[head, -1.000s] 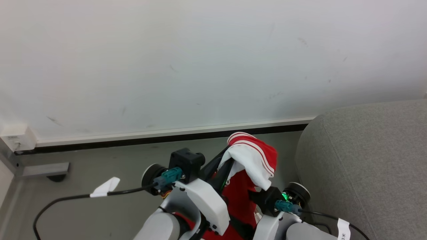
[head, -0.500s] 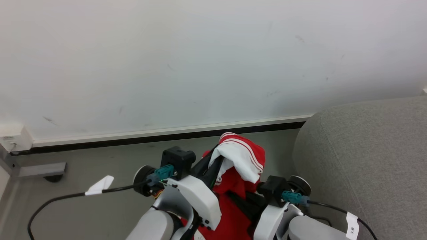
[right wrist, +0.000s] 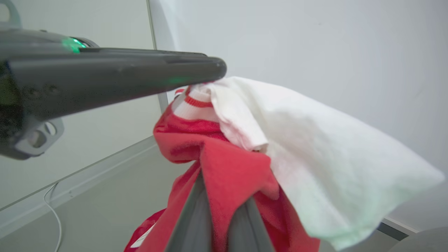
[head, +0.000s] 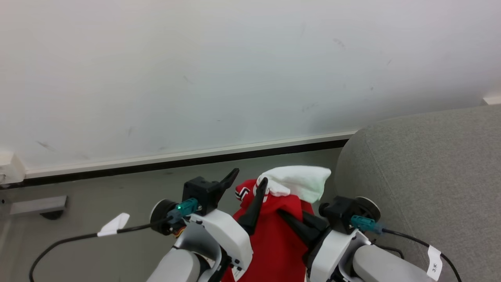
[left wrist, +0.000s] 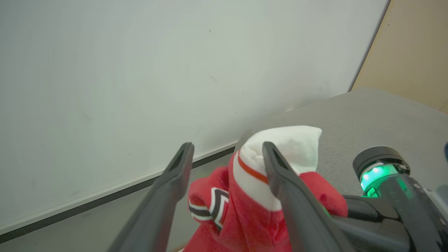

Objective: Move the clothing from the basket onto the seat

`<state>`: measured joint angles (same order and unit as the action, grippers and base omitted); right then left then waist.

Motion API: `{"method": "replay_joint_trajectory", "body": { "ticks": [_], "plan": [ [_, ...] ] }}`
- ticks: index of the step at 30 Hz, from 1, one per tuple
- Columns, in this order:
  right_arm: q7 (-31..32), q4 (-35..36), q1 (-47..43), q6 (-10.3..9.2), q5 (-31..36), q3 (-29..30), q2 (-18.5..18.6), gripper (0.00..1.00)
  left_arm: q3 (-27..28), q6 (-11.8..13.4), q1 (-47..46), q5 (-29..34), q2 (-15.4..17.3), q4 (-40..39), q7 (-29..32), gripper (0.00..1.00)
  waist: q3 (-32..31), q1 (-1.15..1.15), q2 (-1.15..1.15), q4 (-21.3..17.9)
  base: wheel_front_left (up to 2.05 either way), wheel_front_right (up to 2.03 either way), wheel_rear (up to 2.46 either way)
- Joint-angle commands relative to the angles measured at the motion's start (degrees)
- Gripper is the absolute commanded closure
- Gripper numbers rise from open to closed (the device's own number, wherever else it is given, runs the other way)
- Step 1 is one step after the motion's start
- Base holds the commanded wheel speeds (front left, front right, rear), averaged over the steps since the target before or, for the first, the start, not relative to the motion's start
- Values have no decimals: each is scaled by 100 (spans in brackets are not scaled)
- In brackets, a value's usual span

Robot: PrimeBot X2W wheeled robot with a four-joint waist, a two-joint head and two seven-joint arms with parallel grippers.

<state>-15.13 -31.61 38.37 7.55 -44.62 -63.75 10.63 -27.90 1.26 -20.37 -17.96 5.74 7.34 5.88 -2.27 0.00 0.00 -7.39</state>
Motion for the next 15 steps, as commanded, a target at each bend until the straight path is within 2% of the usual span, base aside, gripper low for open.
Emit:
{"method": "replay_joint_trajectory", "body": {
  "ticks": [1,15],
  "plan": [
    [-3,66,-79,-12,71,152,72,100,7,15,-3,61,33,33,-63,0,11,0,0,-32,0,0,0],
    [-2,387,-220,-12,416,1062,463,100,-71,41,135,58,122,12,-214,0,68,0,0,-431,0,0,0]
  ]
}}
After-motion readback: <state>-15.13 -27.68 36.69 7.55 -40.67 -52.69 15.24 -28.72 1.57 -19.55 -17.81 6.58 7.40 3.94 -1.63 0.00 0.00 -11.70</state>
